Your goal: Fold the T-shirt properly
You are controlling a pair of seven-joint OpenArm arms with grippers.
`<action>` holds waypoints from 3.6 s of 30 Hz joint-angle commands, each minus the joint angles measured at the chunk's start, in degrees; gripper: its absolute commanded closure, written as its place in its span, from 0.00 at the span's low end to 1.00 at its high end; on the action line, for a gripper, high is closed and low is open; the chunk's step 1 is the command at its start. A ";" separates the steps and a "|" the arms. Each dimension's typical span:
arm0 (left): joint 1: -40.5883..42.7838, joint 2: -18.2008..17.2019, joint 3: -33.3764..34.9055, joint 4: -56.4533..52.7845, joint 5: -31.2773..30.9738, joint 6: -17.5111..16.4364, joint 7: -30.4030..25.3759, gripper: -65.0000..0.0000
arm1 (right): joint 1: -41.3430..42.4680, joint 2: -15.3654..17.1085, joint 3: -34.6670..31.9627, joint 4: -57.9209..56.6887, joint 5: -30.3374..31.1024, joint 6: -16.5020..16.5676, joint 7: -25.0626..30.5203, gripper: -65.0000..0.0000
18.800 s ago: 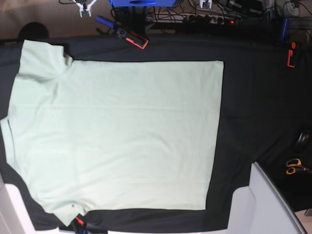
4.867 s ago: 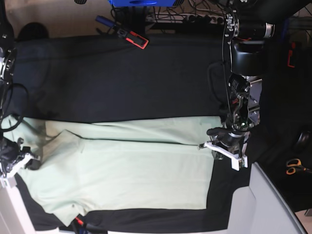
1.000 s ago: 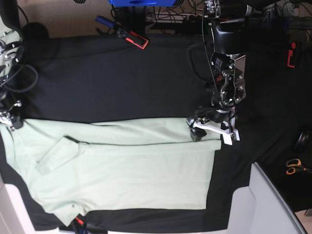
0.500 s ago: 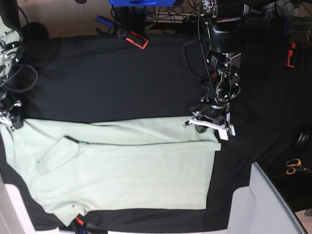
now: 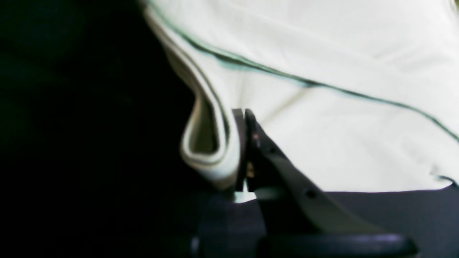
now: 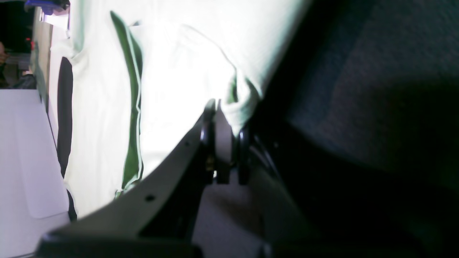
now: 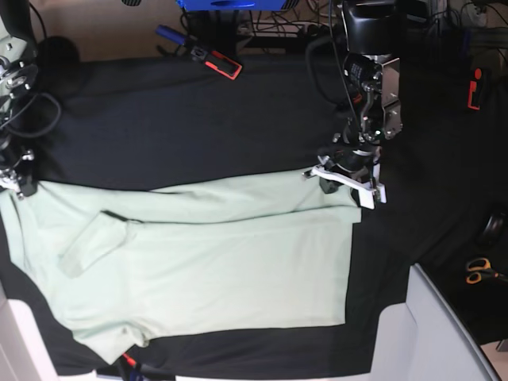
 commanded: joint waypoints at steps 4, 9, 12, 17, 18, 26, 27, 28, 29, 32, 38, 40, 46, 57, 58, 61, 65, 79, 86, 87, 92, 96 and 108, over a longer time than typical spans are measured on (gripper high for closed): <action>2.94 -2.43 -0.22 5.01 0.59 0.93 0.85 1.00 | -0.75 1.29 -0.05 2.44 0.82 0.79 0.93 1.00; 6.01 -4.62 -0.04 8.26 0.68 0.93 1.47 1.00 | -3.82 0.76 0.04 10.79 0.82 0.79 -4.43 1.00; 7.86 -5.33 -0.04 9.66 0.68 0.93 2.52 1.00 | -5.32 0.76 0.48 13.78 0.91 0.79 -7.25 1.00; 10.67 -5.33 -0.04 12.83 0.68 0.93 2.70 1.00 | -7.60 -0.47 0.57 16.86 0.91 0.79 -9.80 1.00; 11.38 -5.33 -0.04 13.62 0.68 0.93 2.70 1.00 | -8.31 -0.64 0.57 17.73 0.91 0.79 -10.50 1.00; 17.79 -6.56 -0.13 19.16 0.77 0.93 2.70 1.00 | -14.55 -7.15 0.66 31.98 1.00 0.79 -14.90 1.00; 18.32 -7.00 -0.22 19.25 0.77 0.93 2.70 1.00 | -15.25 -7.94 0.66 33.82 1.00 0.79 -15.60 1.00; 19.02 -7.70 -0.22 19.60 0.77 0.93 2.70 1.00 | -15.87 -8.47 0.66 35.23 1.00 0.79 -16.30 1.00; 19.73 -8.05 -0.22 19.69 0.77 0.93 2.70 1.00 | -16.31 -9.08 0.66 36.55 1.00 0.79 -17.01 1.00; 21.75 -8.40 -0.22 20.92 0.77 0.93 2.52 1.00 | -17.98 -10.05 0.66 39.19 1.00 0.79 -18.32 1.00; 26.06 -9.64 -0.22 23.64 0.77 0.93 2.52 1.00 | -22.81 -10.49 1.71 41.12 4.60 0.79 -18.50 1.00; 27.11 -10.16 -0.22 23.64 0.77 0.93 2.43 1.00 | -25.01 -10.49 1.71 40.86 7.86 0.79 -18.50 1.00; 29.13 -10.60 -0.22 23.91 0.77 0.93 2.43 1.00 | -28.88 -10.49 1.71 40.94 10.67 0.79 -18.50 1.00; 33.35 -9.64 -6.99 25.66 0.77 0.93 2.43 1.00 | -29.23 -10.49 1.62 40.94 10.67 0.79 -18.50 1.00; 33.53 -9.64 -6.99 25.66 0.77 0.93 2.43 1.00 | -29.14 -10.49 1.62 40.94 10.67 0.79 -18.50 1.00; 33.62 -9.55 -6.90 25.58 0.77 0.93 2.43 1.00 | -29.14 -10.49 1.62 40.94 10.67 0.79 -18.50 1.00; 33.18 -8.76 -7.08 25.40 0.77 0.93 2.43 1.00 | -29.14 -10.58 1.62 40.94 10.67 0.79 -18.50 1.00; 32.65 -3.39 -12.44 25.58 1.30 1.19 2.78 0.62 | -28.79 -12.25 2.24 41.03 10.93 0.79 -21.40 0.81; 34.14 -3.57 -22.02 25.66 1.30 1.19 2.87 0.43 | -29.32 -14.62 4.44 47.62 10.84 0.61 -24.65 0.57; 34.14 -3.57 -24.13 25.58 1.30 1.19 2.87 0.42 | -29.40 -14.71 5.67 49.30 10.76 0.53 -25.97 0.54; 34.14 -3.66 -31.34 25.93 1.12 1.19 2.87 0.42 | -30.46 -15.76 11.21 56.94 10.58 0.35 -30.28 0.48; 34.14 -3.66 -34.33 29.71 0.86 1.19 2.87 0.42 | -30.72 -14.71 12.97 60.46 10.58 0.35 -32.21 0.48; 25.35 -9.99 -18.51 37.18 1.39 1.19 12.37 0.43 | -18.24 0.67 -9.89 49.30 10.49 0.35 -31.95 0.48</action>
